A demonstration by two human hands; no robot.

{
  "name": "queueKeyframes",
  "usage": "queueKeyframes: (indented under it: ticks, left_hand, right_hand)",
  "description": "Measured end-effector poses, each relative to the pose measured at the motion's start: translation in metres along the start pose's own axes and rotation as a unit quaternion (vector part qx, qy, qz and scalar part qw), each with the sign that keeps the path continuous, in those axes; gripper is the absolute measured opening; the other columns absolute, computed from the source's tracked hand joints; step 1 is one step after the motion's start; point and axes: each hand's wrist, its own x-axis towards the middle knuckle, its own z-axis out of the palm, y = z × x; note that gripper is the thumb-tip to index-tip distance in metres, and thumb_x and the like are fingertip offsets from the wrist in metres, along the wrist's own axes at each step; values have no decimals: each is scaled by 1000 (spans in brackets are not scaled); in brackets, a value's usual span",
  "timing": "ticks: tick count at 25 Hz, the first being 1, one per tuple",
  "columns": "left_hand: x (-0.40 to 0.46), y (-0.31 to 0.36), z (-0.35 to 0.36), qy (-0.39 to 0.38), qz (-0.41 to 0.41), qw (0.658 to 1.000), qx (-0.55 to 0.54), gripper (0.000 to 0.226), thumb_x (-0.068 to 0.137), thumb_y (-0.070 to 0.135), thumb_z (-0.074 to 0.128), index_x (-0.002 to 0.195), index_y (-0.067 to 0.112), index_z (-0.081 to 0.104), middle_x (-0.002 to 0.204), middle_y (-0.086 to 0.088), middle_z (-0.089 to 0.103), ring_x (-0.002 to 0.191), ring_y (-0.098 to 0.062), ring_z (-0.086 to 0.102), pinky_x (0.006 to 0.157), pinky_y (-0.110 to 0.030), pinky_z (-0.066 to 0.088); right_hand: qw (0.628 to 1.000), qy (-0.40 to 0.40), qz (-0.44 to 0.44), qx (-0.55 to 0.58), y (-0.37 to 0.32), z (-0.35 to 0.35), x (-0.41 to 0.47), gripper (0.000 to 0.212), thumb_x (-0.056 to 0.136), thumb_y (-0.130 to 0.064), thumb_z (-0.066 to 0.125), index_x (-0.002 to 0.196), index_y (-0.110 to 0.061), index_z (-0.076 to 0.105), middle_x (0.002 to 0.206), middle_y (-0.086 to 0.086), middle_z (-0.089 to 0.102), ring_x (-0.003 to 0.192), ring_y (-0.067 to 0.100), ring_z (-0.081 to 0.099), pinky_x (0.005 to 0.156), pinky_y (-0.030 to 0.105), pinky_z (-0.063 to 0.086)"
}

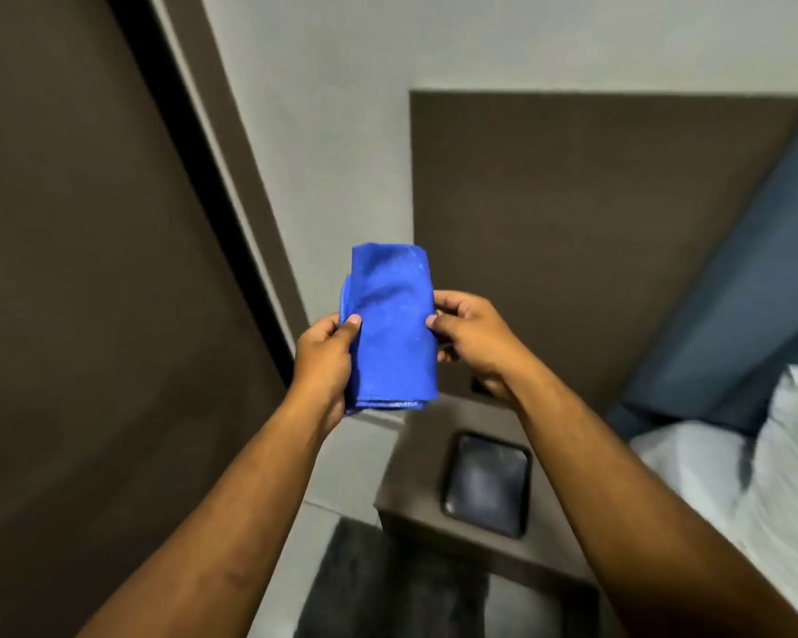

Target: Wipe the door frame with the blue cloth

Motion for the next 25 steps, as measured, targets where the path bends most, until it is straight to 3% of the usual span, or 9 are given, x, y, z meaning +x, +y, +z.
queueKeyframes:
  ticks: [4,7,10,14,16,19,22,24,25]
  left_hand:
    - [32,-85,56,-44,-112,992,43,16,90,26,56,85,15,67,93,-9,74,77,-24,69,69,-44,60]
    - [61,-153,81,-72,-160,980,96,17,90,26,56,81,18,67,88,-5,73,75,-24,66,65,-37,57]
    - [86,-244,102,-121,-207,957,161,15,91,22,54,83,18,67,93,-5,71,85,-24,64,76,-40,54]
    - [124,-354,127,-181,-251,925,222,15,92,23,54,85,21,66,96,-2,70,93,-27,66,86,-47,56]
    - [141,-409,135,-185,-262,915,245,16,92,20,54,88,13,67,94,-7,70,89,-29,67,87,-52,56]
    - [159,-484,140,-184,-278,903,271,17,93,16,54,98,10,69,101,-11,72,91,-31,68,86,-50,57]
    - [169,-532,142,-207,-261,879,340,17,92,14,53,95,18,69,98,-8,72,89,-28,65,82,-41,56]
    - [173,-541,132,-216,-150,852,452,16,90,14,52,85,20,66,84,-7,69,82,-30,61,74,-37,52]
    - [172,-540,127,-220,-88,827,510,15,89,16,53,92,14,67,86,-11,69,83,-33,61,74,-38,52]
  right_hand:
    - [992,85,98,4,87,-56,10,31,90,4,40,102,-9,66,74,0,65,53,5,56,46,18,44]
    - [978,131,162,-14,157,-78,22,32,87,7,39,104,-1,65,88,12,65,72,20,59,60,30,48]
    - [955,171,237,-48,242,-96,31,29,92,1,42,105,-16,62,102,5,66,88,17,63,66,28,52]
    - [925,228,293,-79,360,-117,47,26,93,1,43,109,-8,62,114,14,65,96,23,63,75,36,56]
    - [908,239,327,-110,419,-124,55,28,91,1,45,112,-7,63,117,14,65,102,27,62,87,45,55]
    - [896,241,348,-134,496,-132,65,32,88,4,43,111,-4,64,112,17,67,101,33,63,89,46,53]
    - [890,210,370,-166,548,-136,69,32,88,6,41,109,-2,63,107,16,66,95,32,62,83,39,53]
    - [888,181,379,-184,566,-137,64,28,85,8,40,103,2,61,98,20,62,89,33,59,78,39,50]
    - [889,175,379,-188,568,-136,62,25,84,8,41,99,3,60,96,22,61,88,34,57,76,39,47]
